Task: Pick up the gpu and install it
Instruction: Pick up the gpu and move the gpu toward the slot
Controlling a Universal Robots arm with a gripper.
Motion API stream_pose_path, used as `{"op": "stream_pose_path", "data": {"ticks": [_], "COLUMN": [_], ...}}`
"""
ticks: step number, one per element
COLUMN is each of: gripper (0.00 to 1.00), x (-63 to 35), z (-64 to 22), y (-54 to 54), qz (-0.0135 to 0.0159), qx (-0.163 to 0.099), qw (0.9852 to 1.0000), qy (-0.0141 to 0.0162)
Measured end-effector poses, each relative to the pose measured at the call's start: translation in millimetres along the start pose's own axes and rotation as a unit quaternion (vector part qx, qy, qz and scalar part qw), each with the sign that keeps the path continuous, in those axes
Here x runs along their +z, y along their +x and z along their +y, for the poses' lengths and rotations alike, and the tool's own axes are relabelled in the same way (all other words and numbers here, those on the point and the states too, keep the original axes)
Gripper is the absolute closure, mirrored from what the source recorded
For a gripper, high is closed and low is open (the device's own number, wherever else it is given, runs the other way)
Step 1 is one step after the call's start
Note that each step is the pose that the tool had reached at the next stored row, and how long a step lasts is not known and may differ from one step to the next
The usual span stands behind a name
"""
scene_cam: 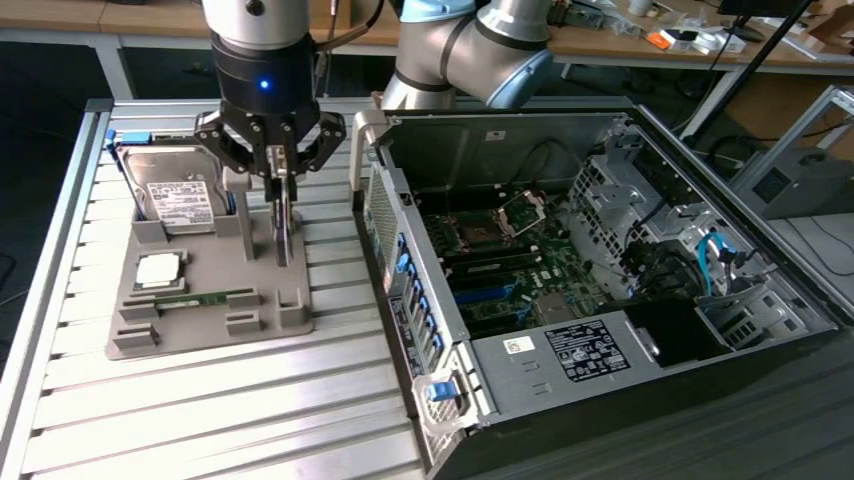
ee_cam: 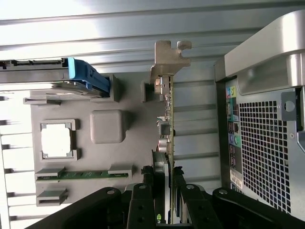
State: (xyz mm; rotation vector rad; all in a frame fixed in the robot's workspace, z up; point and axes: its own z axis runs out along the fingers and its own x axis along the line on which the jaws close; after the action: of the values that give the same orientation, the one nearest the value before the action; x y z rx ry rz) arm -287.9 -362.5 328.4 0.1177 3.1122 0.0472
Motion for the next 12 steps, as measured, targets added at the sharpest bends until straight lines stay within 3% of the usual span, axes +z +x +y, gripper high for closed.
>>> {"op": "stream_pose_path", "data": {"ticks": [12], "gripper": [0.73], "x": [-6.1], "z": [0.2], "y": [-0.2], "qz": [0.0000], "qx": [0.000], "qw": [1.0000], "qy": [0.0000]}}
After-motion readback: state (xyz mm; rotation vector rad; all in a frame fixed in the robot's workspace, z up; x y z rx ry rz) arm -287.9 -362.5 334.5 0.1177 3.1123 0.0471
